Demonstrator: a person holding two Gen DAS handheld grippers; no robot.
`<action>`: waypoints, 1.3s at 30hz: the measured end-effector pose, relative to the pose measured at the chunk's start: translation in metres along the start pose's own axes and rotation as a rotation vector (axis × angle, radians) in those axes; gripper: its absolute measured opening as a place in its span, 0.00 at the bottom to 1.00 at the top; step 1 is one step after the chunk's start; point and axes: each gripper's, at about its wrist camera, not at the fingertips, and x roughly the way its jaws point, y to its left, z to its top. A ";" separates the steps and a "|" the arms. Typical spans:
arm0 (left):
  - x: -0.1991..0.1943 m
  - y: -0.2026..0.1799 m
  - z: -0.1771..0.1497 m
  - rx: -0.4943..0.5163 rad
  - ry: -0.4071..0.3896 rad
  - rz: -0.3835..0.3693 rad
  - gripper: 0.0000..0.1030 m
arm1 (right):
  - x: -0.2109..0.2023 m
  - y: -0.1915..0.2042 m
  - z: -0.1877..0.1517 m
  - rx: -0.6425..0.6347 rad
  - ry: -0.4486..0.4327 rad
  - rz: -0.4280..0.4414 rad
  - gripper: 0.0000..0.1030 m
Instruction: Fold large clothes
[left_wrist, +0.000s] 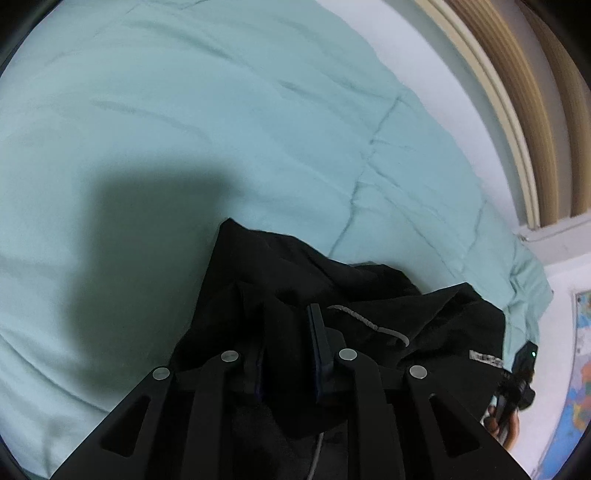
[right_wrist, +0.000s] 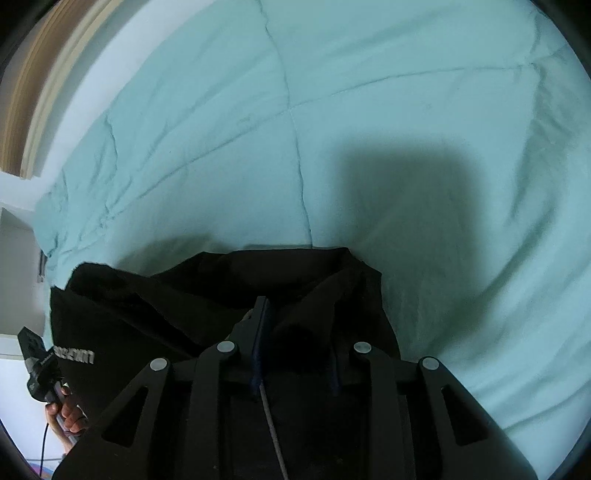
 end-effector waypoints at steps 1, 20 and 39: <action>-0.007 0.003 0.000 0.017 0.000 -0.014 0.21 | -0.002 -0.001 0.003 0.001 -0.002 0.003 0.31; -0.117 -0.004 -0.009 0.239 -0.102 -0.050 0.64 | -0.103 0.000 -0.024 -0.101 -0.121 0.015 0.67; -0.003 0.024 0.048 0.165 0.073 -0.078 0.65 | 0.000 -0.014 0.016 -0.333 -0.093 -0.033 0.67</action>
